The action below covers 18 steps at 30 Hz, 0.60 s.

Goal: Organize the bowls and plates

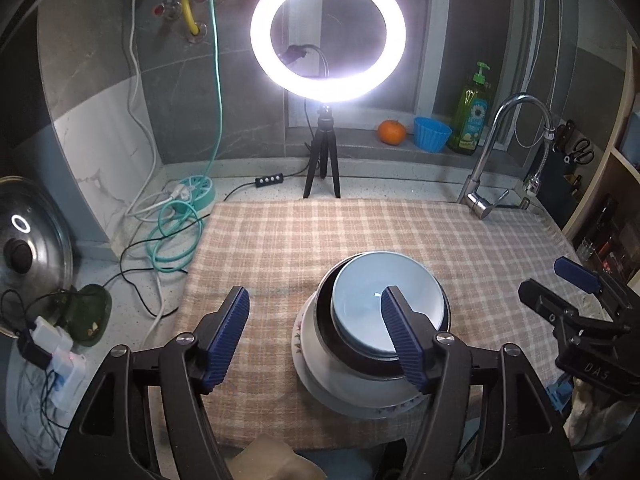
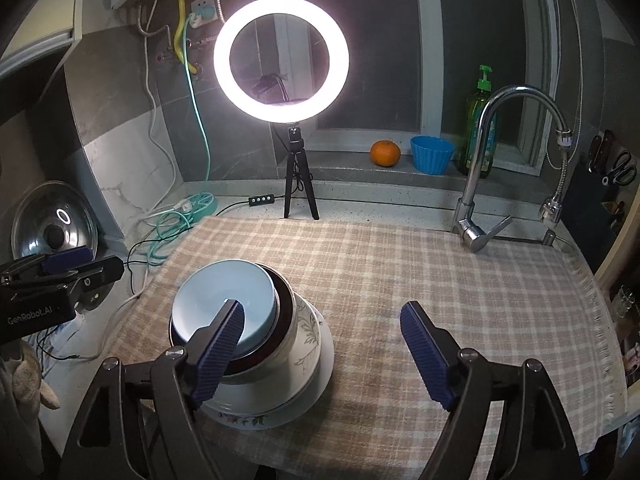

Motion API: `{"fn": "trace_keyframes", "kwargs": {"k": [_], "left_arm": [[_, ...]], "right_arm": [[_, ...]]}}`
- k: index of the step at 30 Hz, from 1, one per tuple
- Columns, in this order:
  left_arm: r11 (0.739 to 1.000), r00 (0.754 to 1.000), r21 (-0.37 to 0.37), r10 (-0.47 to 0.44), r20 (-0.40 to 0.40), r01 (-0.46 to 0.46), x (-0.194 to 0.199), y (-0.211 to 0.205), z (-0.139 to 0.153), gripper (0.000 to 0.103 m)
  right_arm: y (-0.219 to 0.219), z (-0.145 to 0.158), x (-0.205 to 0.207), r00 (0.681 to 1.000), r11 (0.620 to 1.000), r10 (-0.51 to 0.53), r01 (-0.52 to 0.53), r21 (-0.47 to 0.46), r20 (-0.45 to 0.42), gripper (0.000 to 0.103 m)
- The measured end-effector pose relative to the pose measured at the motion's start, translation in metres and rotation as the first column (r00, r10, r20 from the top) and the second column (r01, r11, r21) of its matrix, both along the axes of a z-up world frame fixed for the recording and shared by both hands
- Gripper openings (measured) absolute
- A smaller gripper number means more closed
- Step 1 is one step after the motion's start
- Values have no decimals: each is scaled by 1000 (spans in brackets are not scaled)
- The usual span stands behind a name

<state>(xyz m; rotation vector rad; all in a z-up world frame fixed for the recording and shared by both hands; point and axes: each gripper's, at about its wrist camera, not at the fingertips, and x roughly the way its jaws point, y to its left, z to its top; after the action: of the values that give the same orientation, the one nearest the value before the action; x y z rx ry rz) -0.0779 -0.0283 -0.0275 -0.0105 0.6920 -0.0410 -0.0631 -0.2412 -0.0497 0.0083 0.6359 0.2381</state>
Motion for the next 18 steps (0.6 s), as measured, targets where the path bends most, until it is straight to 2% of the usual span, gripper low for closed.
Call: {"fn": "trace_keyframes", "kwargs": {"k": [18], "left_arm": [[1000,1000,-9,-24,4,24,-2,-1,3,70]], "right_arm": [[6,-2,2,1000,1000,1,-1,-5,-15,80]]}}
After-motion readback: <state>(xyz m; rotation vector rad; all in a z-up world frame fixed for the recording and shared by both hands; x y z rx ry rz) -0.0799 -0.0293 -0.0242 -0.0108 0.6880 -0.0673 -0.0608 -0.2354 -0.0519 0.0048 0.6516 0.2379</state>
